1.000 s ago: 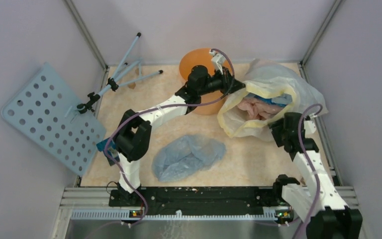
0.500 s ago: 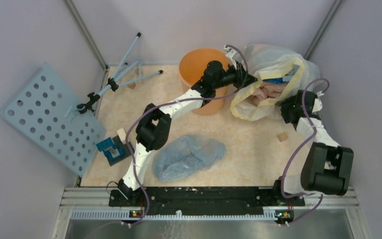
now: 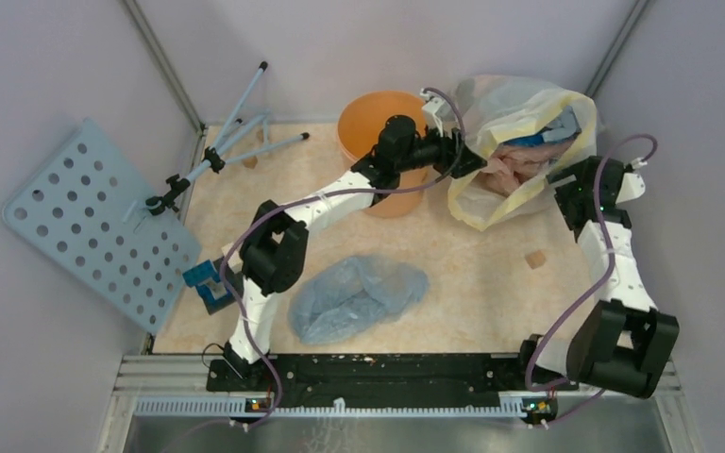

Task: Put the trash bags into the trash bin
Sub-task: Move the trash bag to the corner of the board, then unfold the trash bag at the center of the board.

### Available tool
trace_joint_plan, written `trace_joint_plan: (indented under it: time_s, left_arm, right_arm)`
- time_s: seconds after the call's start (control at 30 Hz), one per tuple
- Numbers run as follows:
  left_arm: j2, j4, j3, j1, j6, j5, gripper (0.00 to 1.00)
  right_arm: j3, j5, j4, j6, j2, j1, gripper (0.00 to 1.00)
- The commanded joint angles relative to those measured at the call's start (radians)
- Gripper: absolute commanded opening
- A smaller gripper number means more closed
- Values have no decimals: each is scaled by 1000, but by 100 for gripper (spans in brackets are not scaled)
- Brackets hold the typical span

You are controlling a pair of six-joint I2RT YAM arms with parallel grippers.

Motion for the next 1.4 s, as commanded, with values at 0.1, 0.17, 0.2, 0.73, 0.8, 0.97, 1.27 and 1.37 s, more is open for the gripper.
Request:
trace_joint_plan:
  time_s: [0.1,0.17,0.2,0.73,0.8,0.97,1.27,1.37]
  left_arm:
    - [-316,-37,-175,-5,80,6,79]
    - [-372,-45,-223,-6,83,4,79]
    - [-396,-53,-242,-6,82,7,79]
    - [-912,-478,-699,-10,255,-120,80]
    - [-995,-513,-795,-10,246,-137,80]
    - [-1187,-617,-960,-8,197,-203,80]
    - [-1412,-688,-1132,-8,119,-242,80]
    - [-1426,-696,-1160,-8,108,-235,81]
  right_arm:
    - [38,231,-245,-60,-294,-12,86]
    - [49,263,-281,-90,-353,-11,86]
    - [57,267,-297,-102,-383,-11,86]
    - [-37,-553,-291,-455,-757,-11,79]
    - [-38,-603,-353,-483,-773,1,77]
    - [-126,-711,-377,-470,-832,66,73]
    - [-325,-752,-326,-462,-844,149,71]
    - [-340,-747,-300,-466,-804,181,71]
